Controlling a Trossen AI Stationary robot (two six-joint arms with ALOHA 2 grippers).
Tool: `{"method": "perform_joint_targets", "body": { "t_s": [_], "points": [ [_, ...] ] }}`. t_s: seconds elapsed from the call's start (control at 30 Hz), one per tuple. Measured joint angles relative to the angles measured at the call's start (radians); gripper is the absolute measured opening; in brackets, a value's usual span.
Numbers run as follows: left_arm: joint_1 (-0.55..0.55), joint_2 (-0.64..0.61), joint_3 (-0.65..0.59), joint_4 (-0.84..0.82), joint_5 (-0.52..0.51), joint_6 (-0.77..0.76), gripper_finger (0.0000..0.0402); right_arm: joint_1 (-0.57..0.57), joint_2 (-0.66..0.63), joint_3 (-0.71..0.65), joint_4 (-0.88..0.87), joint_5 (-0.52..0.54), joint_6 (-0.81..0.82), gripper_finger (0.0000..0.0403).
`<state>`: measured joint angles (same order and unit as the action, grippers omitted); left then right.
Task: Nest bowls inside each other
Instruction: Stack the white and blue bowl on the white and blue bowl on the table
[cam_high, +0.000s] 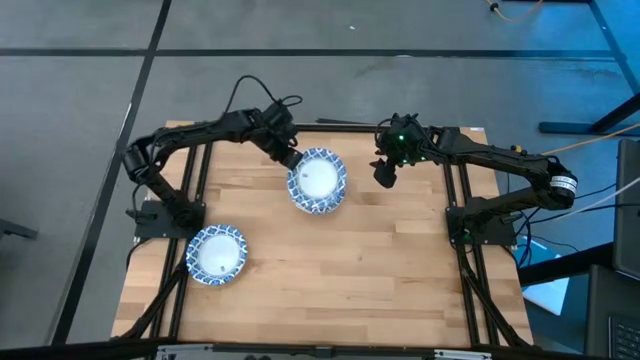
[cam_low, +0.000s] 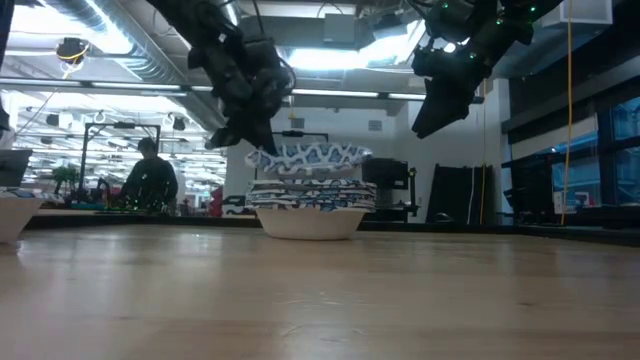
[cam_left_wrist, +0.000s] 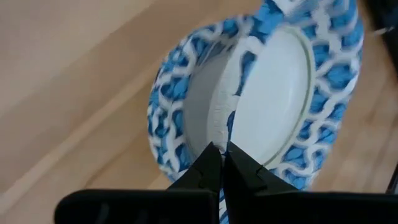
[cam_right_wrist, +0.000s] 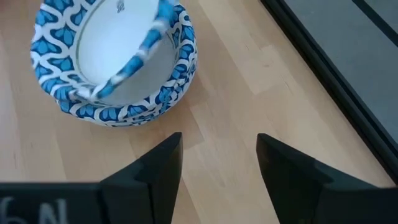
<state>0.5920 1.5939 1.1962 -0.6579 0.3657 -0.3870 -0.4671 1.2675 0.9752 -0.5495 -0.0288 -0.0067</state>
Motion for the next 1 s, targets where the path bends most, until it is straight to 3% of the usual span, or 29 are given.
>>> {"method": "perform_joint_targets", "body": {
  "t_s": [0.2,0.43,0.87,1.0],
  "points": [
    [-0.014,0.053,0.000,-0.013,0.001,0.015,0.0004,0.000,0.000,0.000,0.000,0.000,0.003,0.0205],
    [-0.012,0.057,0.000,-0.001,-0.017,0.052,0.0040,0.000,0.000,0.000,-0.001,0.000,0.004,0.0205],
    [-0.007,0.057,0.000,-0.013,0.025,0.084,0.0156,0.000,0.000,0.000,-0.001,0.000,0.003,0.0205],
    [0.004,0.041,0.000,-0.072,-0.057,0.170,0.0163,0.000,0.000,0.000,-0.002,0.000,0.003,0.0205]
  ]
}}
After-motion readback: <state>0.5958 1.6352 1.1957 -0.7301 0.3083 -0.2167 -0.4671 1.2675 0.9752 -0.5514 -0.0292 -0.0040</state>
